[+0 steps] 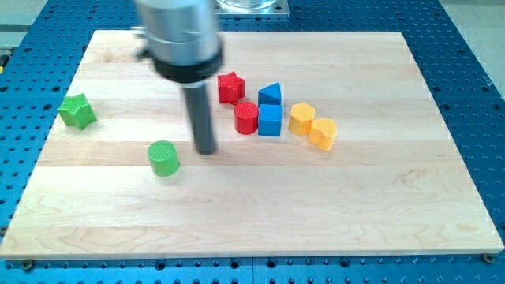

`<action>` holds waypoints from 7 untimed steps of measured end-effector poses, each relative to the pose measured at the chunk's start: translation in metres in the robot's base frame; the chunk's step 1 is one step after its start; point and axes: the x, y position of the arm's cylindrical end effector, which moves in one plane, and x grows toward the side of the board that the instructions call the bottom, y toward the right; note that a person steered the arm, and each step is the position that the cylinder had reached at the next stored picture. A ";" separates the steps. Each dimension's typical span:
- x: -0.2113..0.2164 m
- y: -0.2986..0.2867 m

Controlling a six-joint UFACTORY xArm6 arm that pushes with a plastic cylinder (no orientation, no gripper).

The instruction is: Move the red star at the top center of the board

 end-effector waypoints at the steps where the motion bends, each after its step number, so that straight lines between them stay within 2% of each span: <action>1: 0.054 -0.037; 2: -0.010 -0.130; 3: -0.019 -0.162; 4: 0.002 -0.108; 5: 0.002 -0.132; 6: 0.001 -0.260; 7: -0.040 -0.160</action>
